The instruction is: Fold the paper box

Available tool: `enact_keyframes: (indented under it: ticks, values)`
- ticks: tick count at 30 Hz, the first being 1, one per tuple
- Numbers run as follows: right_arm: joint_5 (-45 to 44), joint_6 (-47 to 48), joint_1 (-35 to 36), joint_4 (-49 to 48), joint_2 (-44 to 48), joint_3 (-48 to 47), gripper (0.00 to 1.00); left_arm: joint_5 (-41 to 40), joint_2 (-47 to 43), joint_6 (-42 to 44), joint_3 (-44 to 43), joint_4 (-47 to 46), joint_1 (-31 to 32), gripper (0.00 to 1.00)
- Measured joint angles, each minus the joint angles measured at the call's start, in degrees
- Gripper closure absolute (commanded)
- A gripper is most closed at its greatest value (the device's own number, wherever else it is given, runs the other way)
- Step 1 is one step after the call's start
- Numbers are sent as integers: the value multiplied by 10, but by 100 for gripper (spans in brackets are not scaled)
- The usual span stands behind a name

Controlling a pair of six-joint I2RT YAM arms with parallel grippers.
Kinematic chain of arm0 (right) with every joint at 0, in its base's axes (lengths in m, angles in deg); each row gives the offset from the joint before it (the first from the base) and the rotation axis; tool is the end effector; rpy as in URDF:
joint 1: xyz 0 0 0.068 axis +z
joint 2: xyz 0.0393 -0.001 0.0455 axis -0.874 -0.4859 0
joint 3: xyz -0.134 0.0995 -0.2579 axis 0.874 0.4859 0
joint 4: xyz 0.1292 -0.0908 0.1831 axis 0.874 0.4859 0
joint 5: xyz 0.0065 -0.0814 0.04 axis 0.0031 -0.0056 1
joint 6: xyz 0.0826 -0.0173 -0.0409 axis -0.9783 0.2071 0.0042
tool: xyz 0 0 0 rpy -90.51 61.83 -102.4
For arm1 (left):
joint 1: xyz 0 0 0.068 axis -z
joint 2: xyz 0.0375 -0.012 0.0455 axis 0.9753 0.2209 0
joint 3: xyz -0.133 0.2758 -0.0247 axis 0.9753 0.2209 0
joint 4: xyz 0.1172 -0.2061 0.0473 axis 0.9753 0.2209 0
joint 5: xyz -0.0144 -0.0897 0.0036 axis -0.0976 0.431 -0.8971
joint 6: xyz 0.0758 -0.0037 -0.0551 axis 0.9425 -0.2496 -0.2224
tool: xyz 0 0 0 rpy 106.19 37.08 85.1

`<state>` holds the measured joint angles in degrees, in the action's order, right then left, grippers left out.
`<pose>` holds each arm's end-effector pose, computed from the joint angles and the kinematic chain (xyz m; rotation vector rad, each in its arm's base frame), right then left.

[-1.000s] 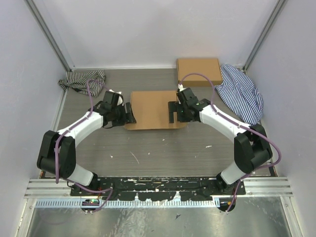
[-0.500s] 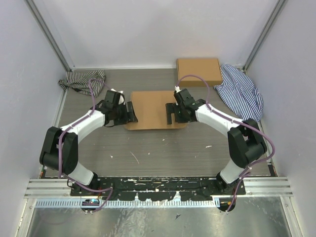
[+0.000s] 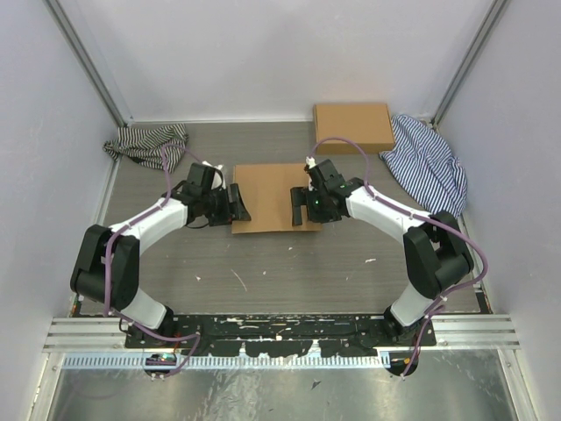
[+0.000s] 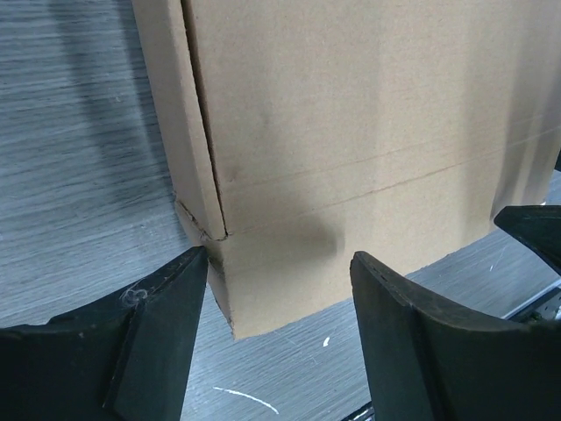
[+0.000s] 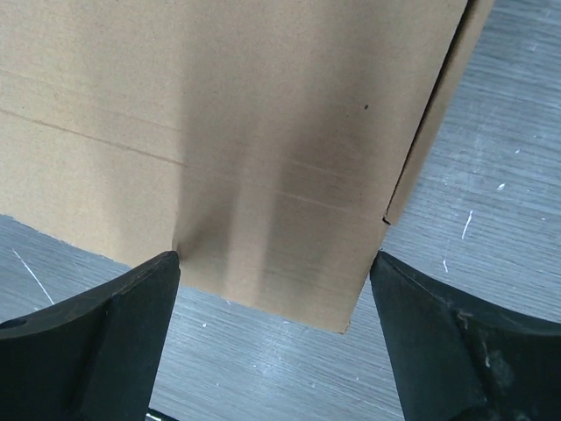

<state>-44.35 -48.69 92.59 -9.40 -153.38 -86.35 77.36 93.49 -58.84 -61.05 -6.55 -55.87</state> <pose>0.2929 0.1886 0.2185 -0.2932 2.6253 0.4275 0.2937 -0.1423 0.2090 -0.0597 2.5797 -0.7430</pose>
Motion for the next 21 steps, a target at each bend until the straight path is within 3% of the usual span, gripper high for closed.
enact_keyframes:
  ticks: [21]
  values:
    - [-14,-11,5,15,1,7,8,9,-3,1,4,38,3,30]
